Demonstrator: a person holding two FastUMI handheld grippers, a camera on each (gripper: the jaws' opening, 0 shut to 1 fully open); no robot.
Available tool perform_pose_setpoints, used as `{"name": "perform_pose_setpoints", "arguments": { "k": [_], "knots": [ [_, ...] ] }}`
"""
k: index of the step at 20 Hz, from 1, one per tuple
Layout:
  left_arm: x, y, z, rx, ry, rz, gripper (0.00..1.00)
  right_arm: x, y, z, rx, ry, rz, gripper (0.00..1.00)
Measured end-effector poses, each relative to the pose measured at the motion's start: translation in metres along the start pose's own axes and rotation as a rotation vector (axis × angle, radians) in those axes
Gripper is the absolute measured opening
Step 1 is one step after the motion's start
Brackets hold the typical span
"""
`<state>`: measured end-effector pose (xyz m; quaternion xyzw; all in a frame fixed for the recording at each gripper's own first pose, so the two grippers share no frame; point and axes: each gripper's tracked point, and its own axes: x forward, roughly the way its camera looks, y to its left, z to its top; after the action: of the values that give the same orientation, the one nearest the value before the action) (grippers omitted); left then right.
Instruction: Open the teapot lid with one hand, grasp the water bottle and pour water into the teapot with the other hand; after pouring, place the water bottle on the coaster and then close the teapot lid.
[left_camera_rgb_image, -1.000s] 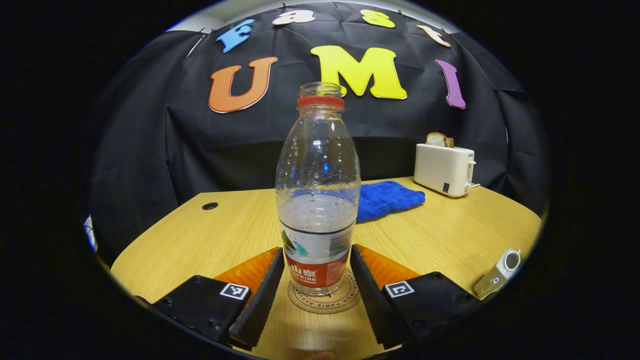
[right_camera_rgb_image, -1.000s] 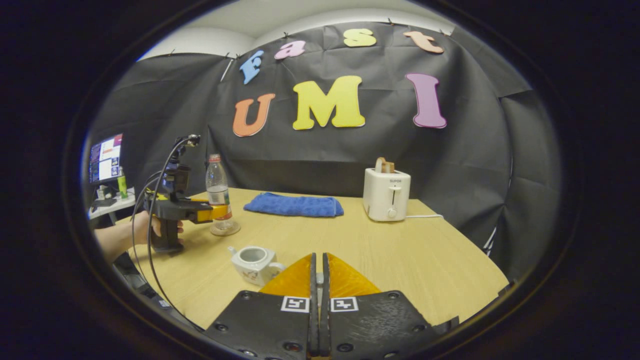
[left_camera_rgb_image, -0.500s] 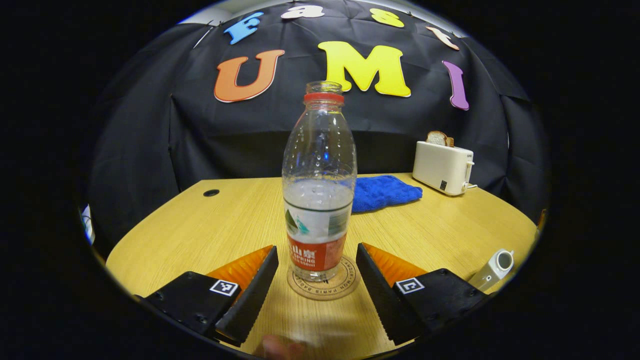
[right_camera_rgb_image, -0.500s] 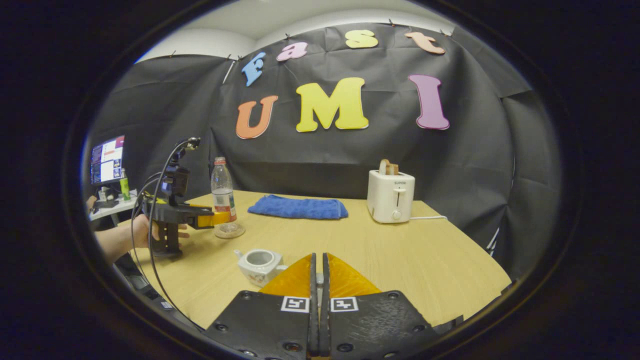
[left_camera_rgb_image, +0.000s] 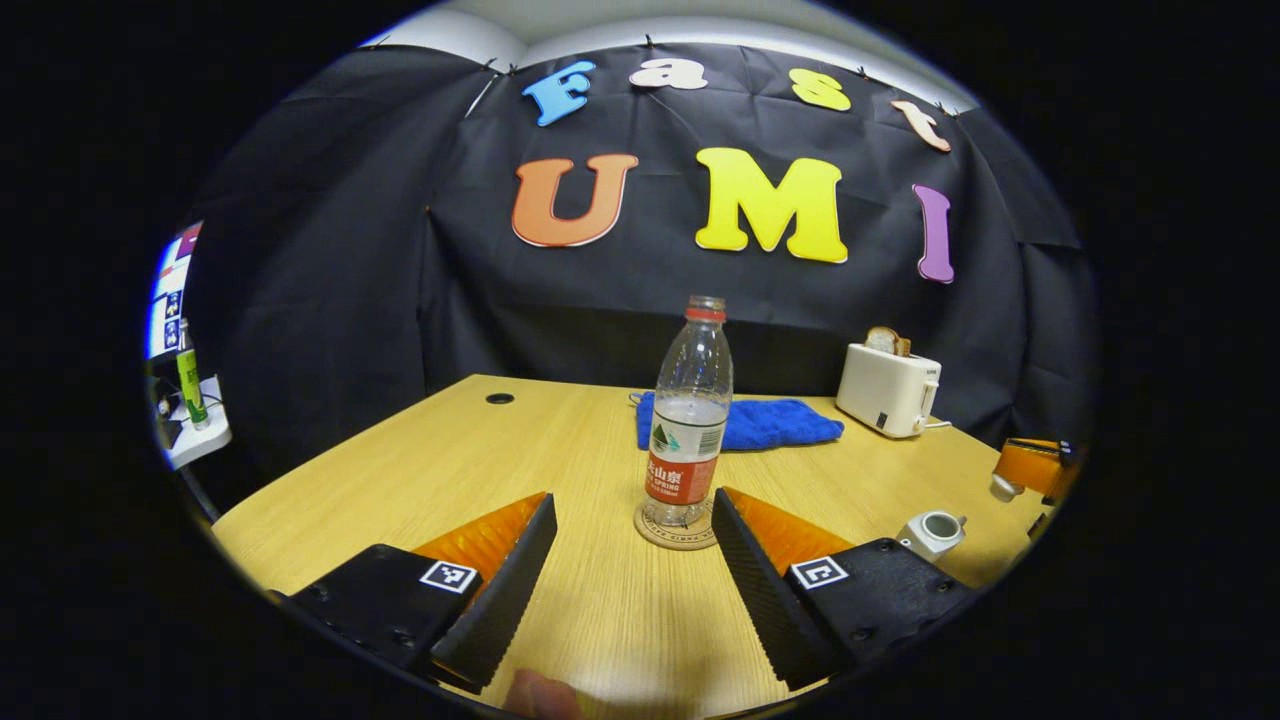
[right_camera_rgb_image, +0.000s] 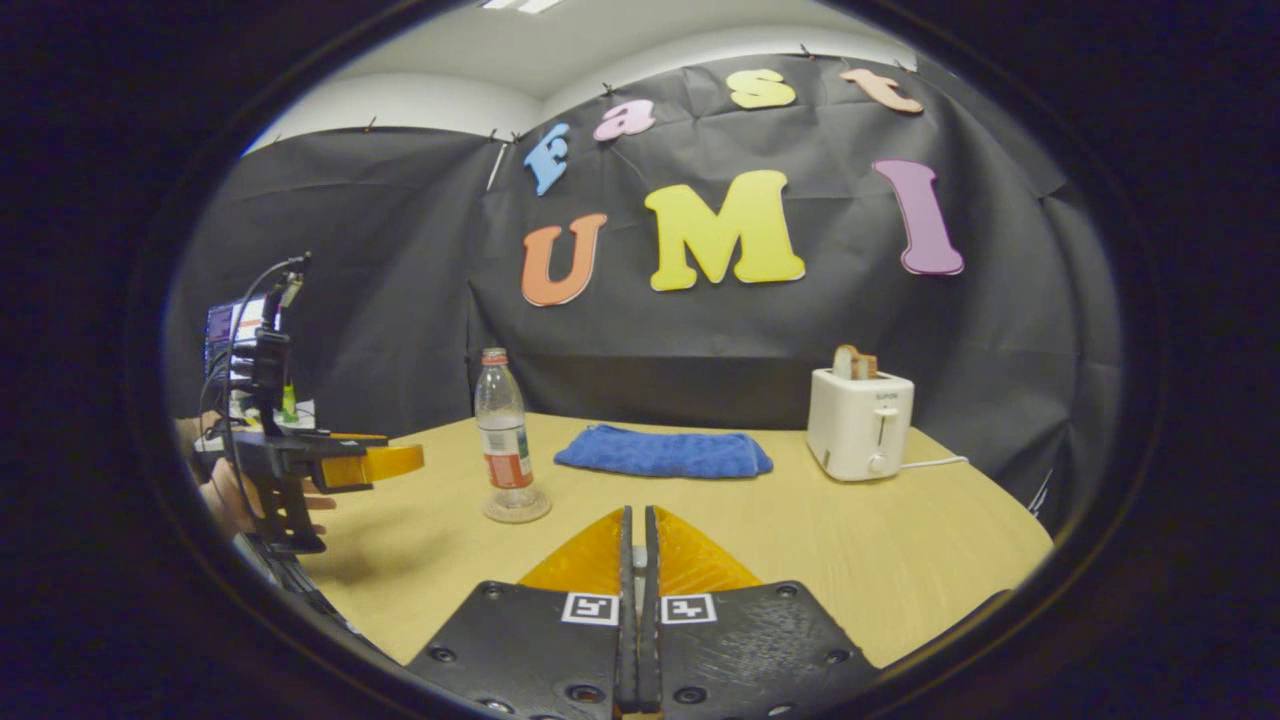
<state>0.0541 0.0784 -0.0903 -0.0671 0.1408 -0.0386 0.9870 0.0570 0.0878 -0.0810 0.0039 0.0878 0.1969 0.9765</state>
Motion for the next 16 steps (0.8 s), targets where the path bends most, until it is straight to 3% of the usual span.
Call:
{"name": "perform_pose_setpoints", "arguments": {
  "k": [7,16],
  "knots": [
    [-0.027,0.031,0.007,-0.023,-0.035,0.047,0.98,0.033,0.016,-0.018,-0.022,0.02,0.041,0.01],
    [-0.034,0.032,0.016,-0.012,-0.074,0.053,0.97,0.041,0.015,-0.037,-0.022,0.05,0.045,0.02]
  ]
}}
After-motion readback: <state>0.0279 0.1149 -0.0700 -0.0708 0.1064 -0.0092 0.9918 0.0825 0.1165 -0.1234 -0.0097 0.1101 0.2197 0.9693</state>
